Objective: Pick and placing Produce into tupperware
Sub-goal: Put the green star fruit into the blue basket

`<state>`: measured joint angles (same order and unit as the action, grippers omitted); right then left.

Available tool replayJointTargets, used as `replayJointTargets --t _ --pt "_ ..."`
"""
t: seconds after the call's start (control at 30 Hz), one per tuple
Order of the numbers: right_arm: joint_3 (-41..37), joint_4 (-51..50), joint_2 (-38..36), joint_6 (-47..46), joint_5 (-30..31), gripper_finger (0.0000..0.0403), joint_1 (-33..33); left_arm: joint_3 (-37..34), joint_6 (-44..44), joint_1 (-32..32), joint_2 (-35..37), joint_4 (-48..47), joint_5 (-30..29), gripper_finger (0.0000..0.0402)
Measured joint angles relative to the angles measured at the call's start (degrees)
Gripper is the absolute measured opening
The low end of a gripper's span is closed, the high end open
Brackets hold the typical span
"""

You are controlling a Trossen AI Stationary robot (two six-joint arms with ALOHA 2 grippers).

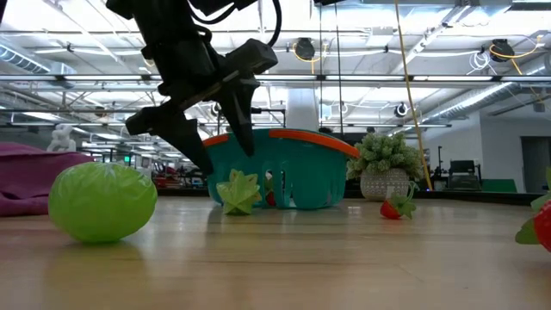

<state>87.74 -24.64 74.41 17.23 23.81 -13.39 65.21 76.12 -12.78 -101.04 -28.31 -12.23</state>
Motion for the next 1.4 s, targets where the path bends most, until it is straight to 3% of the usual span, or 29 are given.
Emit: replayJointTargets --t 0.47,0.93,1.4 --pt "0.0 0.2 0.0 0.0 -0.1 0.0215 0.0 0.0 0.9 0.6 -4.0 1.5 4.0 0.0246" --pt "0.0 0.5 0.0 0.0 -0.1 0.0215 0.0 6.6 -3.3 -0.3 -3.9 -1.8 0.9 0.0248" --pt "0.0 0.4 0.0 0.0 -0.2 0.0215 0.0 7.1 -2.1 0.5 -3.9 -3.3 -0.7 0.0248"
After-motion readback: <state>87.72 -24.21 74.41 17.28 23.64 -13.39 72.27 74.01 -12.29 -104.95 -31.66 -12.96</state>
